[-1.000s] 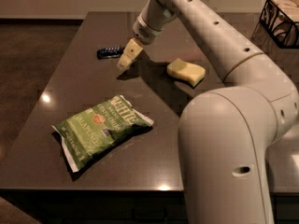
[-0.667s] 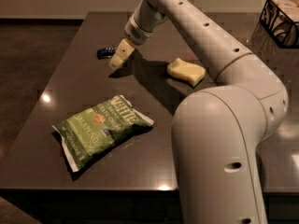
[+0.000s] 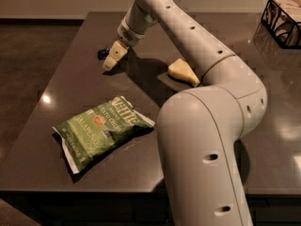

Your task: Pick rxbar blueberry

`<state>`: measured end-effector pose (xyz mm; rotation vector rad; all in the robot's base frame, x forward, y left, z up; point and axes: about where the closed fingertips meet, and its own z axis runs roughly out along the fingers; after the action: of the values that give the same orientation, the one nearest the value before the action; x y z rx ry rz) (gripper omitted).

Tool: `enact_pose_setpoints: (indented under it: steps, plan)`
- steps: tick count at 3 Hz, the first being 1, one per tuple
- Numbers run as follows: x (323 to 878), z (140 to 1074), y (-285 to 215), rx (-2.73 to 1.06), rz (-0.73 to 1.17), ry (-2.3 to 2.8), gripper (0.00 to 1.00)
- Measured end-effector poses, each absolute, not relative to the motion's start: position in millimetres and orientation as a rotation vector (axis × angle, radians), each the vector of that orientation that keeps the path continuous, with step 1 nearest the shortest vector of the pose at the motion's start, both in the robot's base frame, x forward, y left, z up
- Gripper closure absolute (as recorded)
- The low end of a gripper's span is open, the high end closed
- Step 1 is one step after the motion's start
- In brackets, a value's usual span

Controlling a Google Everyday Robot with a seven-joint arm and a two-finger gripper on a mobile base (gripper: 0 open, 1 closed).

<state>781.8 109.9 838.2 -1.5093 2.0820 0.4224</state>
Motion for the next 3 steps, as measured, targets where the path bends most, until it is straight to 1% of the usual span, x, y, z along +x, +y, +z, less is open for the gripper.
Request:
enact_pose_setpoints:
  steps: [1, 3]
  plan:
    - [788.0, 831.3, 112.6, -1.514, 0.433, 2.099, 0.14]
    - [785.7, 839.7, 115.6, -1.533, 0.499, 2.064, 0.61]
